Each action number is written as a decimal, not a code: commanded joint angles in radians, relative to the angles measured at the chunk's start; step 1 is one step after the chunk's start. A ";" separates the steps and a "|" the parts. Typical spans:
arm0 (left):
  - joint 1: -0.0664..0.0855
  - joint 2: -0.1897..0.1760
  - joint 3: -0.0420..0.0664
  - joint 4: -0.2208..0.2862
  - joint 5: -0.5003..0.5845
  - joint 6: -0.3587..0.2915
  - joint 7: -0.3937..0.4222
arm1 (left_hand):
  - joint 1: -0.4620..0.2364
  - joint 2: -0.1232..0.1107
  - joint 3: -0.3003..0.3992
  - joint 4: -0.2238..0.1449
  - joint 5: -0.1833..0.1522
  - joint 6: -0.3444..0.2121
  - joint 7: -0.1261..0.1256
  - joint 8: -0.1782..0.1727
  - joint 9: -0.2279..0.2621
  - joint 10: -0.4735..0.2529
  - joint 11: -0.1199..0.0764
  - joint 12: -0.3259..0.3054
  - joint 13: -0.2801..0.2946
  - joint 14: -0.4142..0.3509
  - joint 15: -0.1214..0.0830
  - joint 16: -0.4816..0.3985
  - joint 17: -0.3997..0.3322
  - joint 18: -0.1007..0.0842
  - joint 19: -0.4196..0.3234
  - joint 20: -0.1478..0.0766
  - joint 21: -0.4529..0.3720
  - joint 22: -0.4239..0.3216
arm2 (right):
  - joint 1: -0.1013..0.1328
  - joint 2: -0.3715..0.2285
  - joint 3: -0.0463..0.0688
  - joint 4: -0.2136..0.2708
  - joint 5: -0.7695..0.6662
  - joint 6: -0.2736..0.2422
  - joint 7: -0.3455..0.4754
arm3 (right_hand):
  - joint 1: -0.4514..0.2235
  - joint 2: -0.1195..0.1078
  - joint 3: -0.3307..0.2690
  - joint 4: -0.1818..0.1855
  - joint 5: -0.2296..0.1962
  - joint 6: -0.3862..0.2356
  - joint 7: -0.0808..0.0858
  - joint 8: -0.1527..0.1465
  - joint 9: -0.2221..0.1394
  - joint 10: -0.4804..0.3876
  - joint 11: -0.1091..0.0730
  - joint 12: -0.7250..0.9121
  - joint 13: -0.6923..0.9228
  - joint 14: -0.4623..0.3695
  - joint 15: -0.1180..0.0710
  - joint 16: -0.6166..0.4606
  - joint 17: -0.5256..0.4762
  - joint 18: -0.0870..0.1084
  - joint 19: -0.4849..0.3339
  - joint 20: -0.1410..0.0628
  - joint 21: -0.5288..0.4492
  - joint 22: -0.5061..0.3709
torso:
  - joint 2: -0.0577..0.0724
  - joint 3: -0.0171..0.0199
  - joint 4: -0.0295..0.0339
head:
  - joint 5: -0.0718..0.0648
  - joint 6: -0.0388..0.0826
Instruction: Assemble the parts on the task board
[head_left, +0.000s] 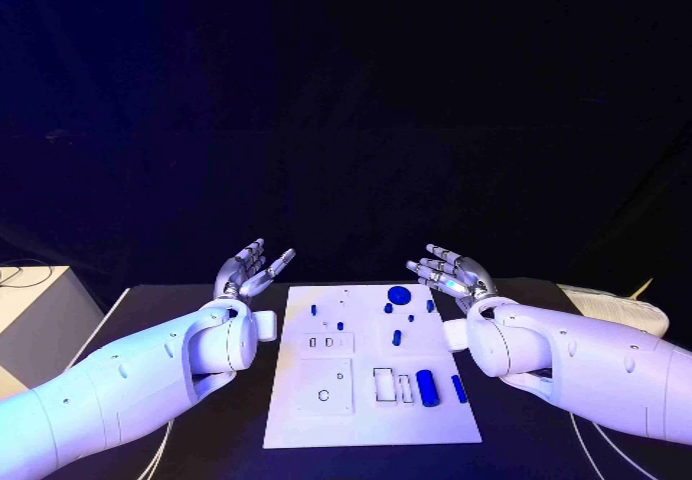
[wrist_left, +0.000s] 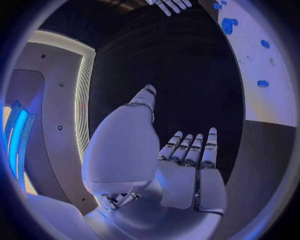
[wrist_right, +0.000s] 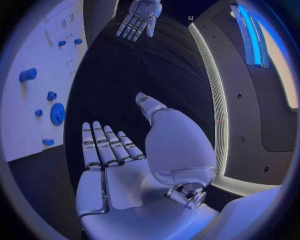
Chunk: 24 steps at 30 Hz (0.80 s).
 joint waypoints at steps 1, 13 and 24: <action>-0.004 0.011 0.009 -0.024 -0.036 0.118 -0.020 | 0.066 0.006 0.012 0.014 0.010 0.035 0.091 0.012 0.006 0.033 0.013 0.009 0.005 0.036 0.008 0.011 0.007 0.029 0.019 0.013 0.008 0.003 | 0.011 0.009 -0.009 -0.026 -0.081 0.175 -0.090 | 0.097 -0.001 0.025 -0.025 0.007 0.118 0.150 0.027 0.016 0.129 0.000 0.014 0.009 0.173 -0.006 0.031 0.020 0.039 0.119 0.009 0.018 0.012 | 0.000 0.0001 0.0000 | 0.000 0.000; -0.004 -0.081 0.032 0.076 -0.081 0.178 -0.028 | 0.085 0.095 0.132 -0.002 -0.008 0.526 0.108 0.133 0.077 0.678 0.024 0.091 0.040 0.669 -0.034 0.189 0.122 0.083 0.542 0.002 0.181 0.066 | 0.069 0.033 -0.020 -0.158 -0.639 0.162 -0.050 | 0.138 -0.031 0.114 -0.068 -0.019 0.571 0.089 0.122 0.070 0.591 -0.076 0.033 0.022 0.539 -0.096 0.107 0.053 0.093 0.529 -0.031 0.066 0.026 | 0.044 0.0022 0.0134 | -0.030 -0.015; -0.003 -0.154 0.076 0.209 -0.115 0.189 -0.060 | 0.088 0.050 0.251 -0.006 -0.010 0.657 0.066 0.185 0.102 0.889 -0.036 0.087 0.047 0.857 -0.111 0.322 0.285 0.080 0.707 -0.081 0.306 0.112 | 0.122 0.032 -0.017 -0.162 -1.007 0.138 -0.142 | 0.136 -0.077 0.179 -0.068 -0.007 0.688 0.050 0.140 0.084 0.763 -0.133 0.031 0.027 0.768 -0.184 0.185 0.127 0.090 0.785 -0.135 0.173 0.063 | 0.099 0.0069 0.0333 | -0.054 0.002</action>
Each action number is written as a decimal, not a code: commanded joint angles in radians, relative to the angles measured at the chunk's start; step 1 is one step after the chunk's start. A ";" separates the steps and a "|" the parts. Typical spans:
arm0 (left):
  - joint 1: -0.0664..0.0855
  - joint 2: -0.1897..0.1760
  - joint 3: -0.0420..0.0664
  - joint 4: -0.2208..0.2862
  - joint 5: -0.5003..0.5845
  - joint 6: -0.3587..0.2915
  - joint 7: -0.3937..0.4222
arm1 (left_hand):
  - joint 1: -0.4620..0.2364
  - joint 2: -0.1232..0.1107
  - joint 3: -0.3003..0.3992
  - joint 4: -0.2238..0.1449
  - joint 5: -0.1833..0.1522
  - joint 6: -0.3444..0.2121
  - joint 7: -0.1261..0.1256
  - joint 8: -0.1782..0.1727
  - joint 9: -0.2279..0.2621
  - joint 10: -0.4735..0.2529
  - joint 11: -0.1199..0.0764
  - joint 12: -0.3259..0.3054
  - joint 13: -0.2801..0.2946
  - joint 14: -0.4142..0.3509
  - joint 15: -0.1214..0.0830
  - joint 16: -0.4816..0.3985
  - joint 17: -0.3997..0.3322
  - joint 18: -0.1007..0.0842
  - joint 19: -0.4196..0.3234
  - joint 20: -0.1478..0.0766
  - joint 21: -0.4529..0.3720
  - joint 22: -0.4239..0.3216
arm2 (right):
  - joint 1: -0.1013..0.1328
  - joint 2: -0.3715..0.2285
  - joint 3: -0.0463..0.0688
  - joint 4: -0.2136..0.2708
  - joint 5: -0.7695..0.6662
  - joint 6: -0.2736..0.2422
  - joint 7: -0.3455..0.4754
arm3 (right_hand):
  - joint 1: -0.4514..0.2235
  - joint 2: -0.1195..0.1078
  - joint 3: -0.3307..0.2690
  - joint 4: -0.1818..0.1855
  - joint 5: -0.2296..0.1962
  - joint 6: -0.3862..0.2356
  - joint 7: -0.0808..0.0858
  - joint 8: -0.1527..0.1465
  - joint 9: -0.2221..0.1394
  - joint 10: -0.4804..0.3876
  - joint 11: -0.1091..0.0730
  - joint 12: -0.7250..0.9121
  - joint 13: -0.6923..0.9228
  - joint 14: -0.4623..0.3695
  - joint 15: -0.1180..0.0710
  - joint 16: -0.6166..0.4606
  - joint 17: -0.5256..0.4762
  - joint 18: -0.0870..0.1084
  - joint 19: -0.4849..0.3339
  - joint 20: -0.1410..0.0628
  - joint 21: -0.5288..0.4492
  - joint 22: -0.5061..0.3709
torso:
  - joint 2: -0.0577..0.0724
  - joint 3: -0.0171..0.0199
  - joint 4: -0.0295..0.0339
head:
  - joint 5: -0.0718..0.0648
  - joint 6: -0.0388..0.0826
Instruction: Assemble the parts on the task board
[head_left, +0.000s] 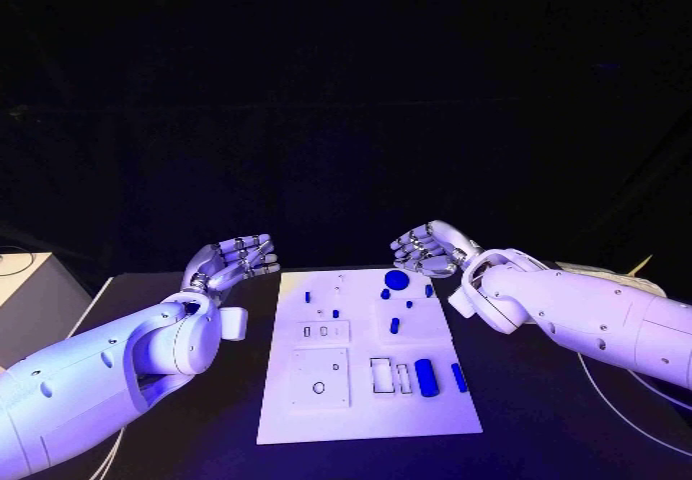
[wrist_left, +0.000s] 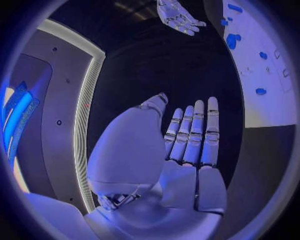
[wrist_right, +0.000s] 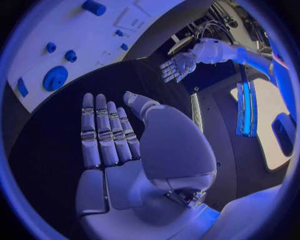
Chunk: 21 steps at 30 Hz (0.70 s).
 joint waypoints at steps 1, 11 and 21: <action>0.001 -0.013 0.011 0.043 -0.033 0.036 -0.020 | 0.008 -0.027 0.086 -0.007 -0.009 0.110 -0.001 0.040 0.023 0.170 -0.035 -0.003 0.004 0.158 -0.050 0.102 0.120 0.020 0.137 -0.051 0.103 0.042 | 0.012 -0.001 0.002 0.005 -0.270 0.000 -0.068 | 0.009 -0.029 0.016 -0.012 0.004 0.119 -0.037 0.027 0.018 0.162 -0.056 0.007 0.006 0.231 -0.083 0.093 0.080 0.013 0.234 -0.087 0.119 0.049 | 0.026 0.0008 0.0136 | -0.009 0.003; 0.001 -0.058 0.038 0.131 -0.050 0.050 -0.049 | -0.031 -0.068 0.176 -0.022 -0.012 0.114 -0.011 0.048 0.052 0.220 -0.056 -0.038 0.007 0.151 -0.085 0.501 0.428 0.015 0.163 -0.099 0.491 0.286 | 0.053 -0.002 0.006 0.035 -0.580 0.103 -0.257 | -0.028 -0.085 0.092 0.002 0.014 0.144 -0.067 0.008 0.043 0.210 -0.093 -0.003 0.010 0.369 -0.136 0.688 0.554 -0.023 0.428 -0.156 0.555 0.409 | 0.062 -0.0028 0.0418 | -0.032 0.011; 0.000 -0.088 0.056 0.199 -0.065 0.065 -0.070 | -0.053 -0.078 0.206 -0.029 -0.012 0.103 -0.012 0.053 0.068 0.222 -0.056 -0.037 0.012 0.158 -0.088 0.599 0.470 0.021 0.132 -0.096 0.640 0.382 | 0.066 -0.005 0.007 0.059 -0.774 0.224 -0.385 | -0.053 -0.123 0.110 0.021 -0.007 0.120 -0.085 0.003 0.074 0.133 -0.093 -0.004 0.011 0.386 -0.130 1.068 0.936 -0.071 0.444 -0.155 0.930 0.833 | 0.085 -0.0128 0.0607 | -0.059 0.009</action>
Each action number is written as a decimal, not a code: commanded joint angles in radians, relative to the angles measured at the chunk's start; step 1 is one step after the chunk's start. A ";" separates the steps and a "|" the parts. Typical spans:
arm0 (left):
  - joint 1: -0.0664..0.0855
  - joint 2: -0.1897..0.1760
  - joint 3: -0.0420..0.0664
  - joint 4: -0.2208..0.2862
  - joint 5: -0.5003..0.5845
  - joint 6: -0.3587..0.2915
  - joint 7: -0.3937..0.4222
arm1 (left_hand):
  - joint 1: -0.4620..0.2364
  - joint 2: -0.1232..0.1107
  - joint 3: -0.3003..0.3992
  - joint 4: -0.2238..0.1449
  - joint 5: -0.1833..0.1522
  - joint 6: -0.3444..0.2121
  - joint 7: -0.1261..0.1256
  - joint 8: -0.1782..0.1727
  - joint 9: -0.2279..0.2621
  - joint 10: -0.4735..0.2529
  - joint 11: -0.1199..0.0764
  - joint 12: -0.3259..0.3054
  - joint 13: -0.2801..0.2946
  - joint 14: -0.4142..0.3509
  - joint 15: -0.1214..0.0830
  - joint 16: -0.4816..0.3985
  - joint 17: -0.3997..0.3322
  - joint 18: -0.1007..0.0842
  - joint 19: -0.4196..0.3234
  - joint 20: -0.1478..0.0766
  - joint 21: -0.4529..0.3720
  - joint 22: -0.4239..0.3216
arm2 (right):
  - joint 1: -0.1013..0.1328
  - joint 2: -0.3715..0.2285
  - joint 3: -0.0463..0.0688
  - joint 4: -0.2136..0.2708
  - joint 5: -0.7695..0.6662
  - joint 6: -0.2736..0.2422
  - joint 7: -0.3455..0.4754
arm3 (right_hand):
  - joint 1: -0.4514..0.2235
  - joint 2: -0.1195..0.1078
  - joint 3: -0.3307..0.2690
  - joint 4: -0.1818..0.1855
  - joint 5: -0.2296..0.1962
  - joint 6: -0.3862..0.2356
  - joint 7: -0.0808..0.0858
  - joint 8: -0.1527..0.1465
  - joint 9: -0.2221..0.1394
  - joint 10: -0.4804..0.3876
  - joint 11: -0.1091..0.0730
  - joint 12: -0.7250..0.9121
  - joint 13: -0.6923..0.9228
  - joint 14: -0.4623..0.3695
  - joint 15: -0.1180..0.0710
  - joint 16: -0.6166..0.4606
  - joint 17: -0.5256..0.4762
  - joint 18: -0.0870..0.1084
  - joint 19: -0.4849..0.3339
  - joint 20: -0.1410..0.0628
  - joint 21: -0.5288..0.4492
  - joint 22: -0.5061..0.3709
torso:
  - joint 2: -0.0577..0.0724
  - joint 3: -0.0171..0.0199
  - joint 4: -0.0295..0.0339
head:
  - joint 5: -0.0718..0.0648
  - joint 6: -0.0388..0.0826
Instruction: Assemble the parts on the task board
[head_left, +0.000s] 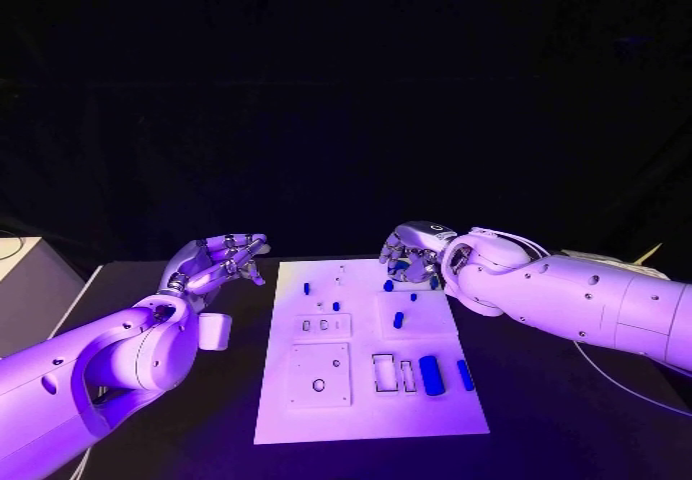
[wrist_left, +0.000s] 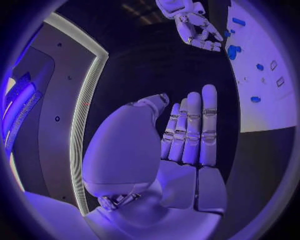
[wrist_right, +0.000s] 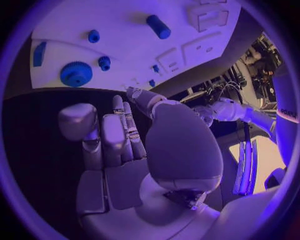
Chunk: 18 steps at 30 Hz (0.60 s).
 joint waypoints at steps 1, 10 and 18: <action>0.000 -0.006 0.004 0.022 -0.018 0.031 -0.015 | -0.008 -0.005 0.008 -0.001 -0.004 0.000 0.000 0.005 0.003 0.004 0.000 -0.003 0.002 0.007 -0.005 0.016 0.006 0.011 -0.008 -0.001 0.024 0.015 | 0.001 -0.002 0.000 0.004 -0.149 0.100 -0.093 | -0.006 -0.016 -0.005 0.008 -0.012 -0.011 -0.001 -0.004 0.005 -0.016 0.001 -0.005 0.003 0.037 0.003 0.030 0.026 -0.008 0.024 0.004 0.020 0.021 | 0.013 -0.0051 0.0095 | -0.012 -0.002; 0.000 -0.019 0.008 0.050 -0.019 0.036 -0.020 | -0.012 -0.007 0.010 -0.002 -0.004 -0.003 0.001 0.005 0.005 0.002 0.001 -0.003 0.002 0.008 -0.004 0.026 0.009 0.011 -0.011 -0.001 0.041 0.026 | -0.001 0.008 -0.001 -0.008 -0.205 0.114 -0.132 | -0.009 -0.022 -0.016 0.014 -0.015 -0.023 0.000 -0.007 0.011 -0.035 0.002 -0.005 0.005 0.036 0.004 0.055 0.047 -0.006 0.016 0.008 0.030 0.029 | 0.023 -0.0094 0.0215 | -0.022 -0.002; 0.000 -0.023 0.009 0.053 -0.019 0.037 -0.018 | -0.013 -0.008 0.011 -0.002 -0.004 -0.004 0.001 0.005 0.005 0.001 0.001 -0.004 0.002 0.008 -0.004 0.028 0.009 0.011 -0.011 -0.001 0.045 0.028 | -0.004 0.017 -0.002 -0.022 -0.217 0.114 -0.144 | -0.009 -0.022 -0.022 0.016 -0.017 -0.025 0.000 -0.007 0.014 -0.045 0.003 -0.005 0.005 0.035 0.005 0.062 0.052 -0.002 0.011 0.010 0.020 0.015 | 0.030 -0.0097 0.0258 | -0.024 0.002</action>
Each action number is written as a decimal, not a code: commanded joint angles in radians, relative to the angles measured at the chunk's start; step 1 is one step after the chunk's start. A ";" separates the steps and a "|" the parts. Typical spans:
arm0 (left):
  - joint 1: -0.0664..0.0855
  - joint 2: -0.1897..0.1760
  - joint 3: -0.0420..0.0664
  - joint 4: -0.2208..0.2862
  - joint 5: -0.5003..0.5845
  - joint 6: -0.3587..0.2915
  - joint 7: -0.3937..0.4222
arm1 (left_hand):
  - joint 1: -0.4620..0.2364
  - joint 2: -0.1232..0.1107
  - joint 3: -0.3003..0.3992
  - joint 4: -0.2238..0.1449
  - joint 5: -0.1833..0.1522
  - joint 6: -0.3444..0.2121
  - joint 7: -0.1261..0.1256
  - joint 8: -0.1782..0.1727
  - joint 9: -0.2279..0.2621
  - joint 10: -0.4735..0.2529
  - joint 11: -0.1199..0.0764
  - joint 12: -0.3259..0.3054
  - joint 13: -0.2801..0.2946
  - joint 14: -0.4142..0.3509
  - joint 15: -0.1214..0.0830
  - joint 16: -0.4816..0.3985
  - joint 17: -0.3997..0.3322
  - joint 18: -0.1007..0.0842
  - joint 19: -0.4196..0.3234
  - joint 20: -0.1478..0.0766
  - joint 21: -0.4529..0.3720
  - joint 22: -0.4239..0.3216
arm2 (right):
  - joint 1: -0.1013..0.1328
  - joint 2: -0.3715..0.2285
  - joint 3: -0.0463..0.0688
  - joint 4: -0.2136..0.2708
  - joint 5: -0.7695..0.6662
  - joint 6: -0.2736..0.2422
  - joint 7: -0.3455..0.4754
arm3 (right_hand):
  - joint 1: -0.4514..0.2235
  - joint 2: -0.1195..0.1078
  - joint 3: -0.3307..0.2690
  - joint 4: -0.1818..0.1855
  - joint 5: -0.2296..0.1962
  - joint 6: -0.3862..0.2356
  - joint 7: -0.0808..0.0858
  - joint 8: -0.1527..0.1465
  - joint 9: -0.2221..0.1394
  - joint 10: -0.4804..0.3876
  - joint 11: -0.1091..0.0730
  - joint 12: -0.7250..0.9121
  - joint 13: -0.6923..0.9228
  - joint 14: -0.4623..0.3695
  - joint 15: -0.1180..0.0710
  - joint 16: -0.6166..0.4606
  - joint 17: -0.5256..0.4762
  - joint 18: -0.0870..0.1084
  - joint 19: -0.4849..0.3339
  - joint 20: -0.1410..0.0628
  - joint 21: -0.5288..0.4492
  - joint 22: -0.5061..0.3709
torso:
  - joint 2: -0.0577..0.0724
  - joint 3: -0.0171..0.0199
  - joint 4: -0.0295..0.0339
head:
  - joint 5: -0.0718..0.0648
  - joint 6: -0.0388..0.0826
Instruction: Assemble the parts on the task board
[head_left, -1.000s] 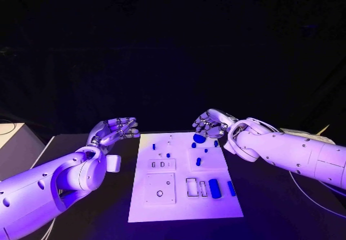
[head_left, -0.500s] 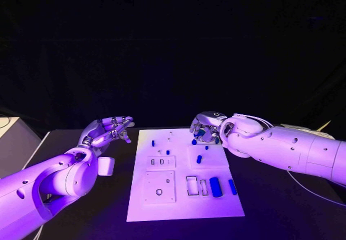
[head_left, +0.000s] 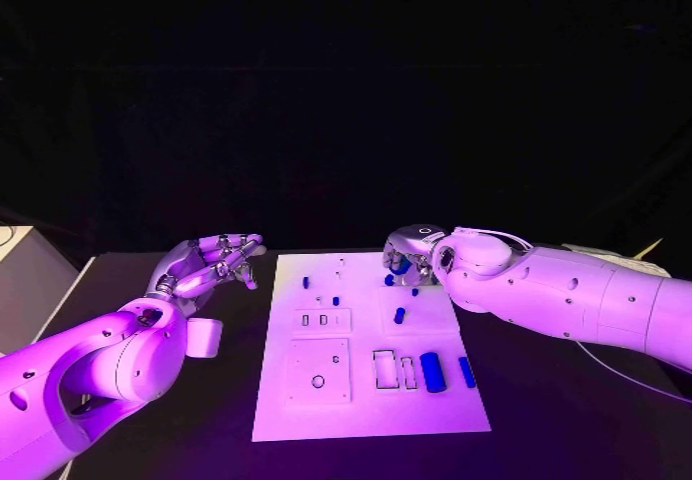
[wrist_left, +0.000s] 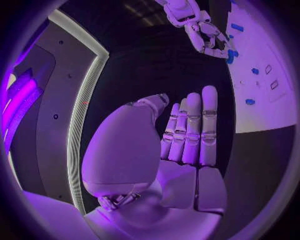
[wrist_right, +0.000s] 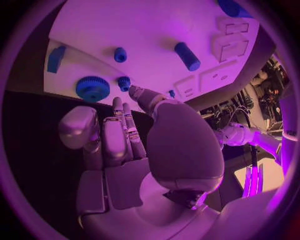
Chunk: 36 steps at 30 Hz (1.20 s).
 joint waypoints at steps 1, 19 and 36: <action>0.000 -0.001 0.002 0.004 -0.007 0.021 0.002 | -0.009 -0.004 0.005 -0.002 -0.004 -0.003 0.001 0.005 0.002 0.001 0.001 -0.004 0.001 0.004 -0.001 0.006 0.002 0.011 -0.007 0.002 0.004 0.001 | -0.002 0.005 0.000 -0.005 -0.046 0.022 -0.028 | 0.004 -0.009 -0.007 0.001 -0.003 -0.006 -0.001 -0.007 0.002 -0.008 0.002 -0.005 0.001 0.035 0.005 0.007 0.002 -0.002 0.007 0.007 -0.006 -0.005 | 0.007 0.0008 0.0029 | 0.000 0.004; 0.000 -0.006 0.004 0.004 -0.007 0.024 -0.002 | -0.012 -0.005 0.006 -0.001 -0.004 -0.006 0.002 0.004 0.002 0.000 0.002 -0.004 0.001 0.004 0.000 0.011 0.003 0.011 -0.009 0.002 0.013 0.007 | -0.011 0.021 -0.001 -0.022 -0.047 0.027 -0.034 | 0.003 0.007 -0.006 0.015 0.011 0.003 0.001 0.001 0.012 0.007 0.004 0.001 0.009 0.036 0.007 0.028 0.017 -0.002 0.005 0.012 0.017 0.023 | 0.017 -0.0022 0.0109 | -0.005 0.005; 0.000 -0.009 0.004 0.002 -0.007 0.028 -0.007 | -0.012 -0.005 0.006 -0.001 -0.004 -0.006 0.002 0.004 0.002 0.000 0.002 -0.004 0.001 0.004 0.000 0.011 0.003 0.011 -0.009 0.002 0.013 0.007 | -0.015 0.023 -0.001 -0.021 -0.046 -0.003 -0.033 | 0.040 0.048 0.050 0.006 -0.011 0.080 -0.012 0.054 0.061 0.099 -0.016 0.009 0.039 0.035 -0.007 0.061 0.037 -0.003 -0.003 0.009 0.065 0.081 | 0.023 -0.0072 0.0206 | -0.015 0.009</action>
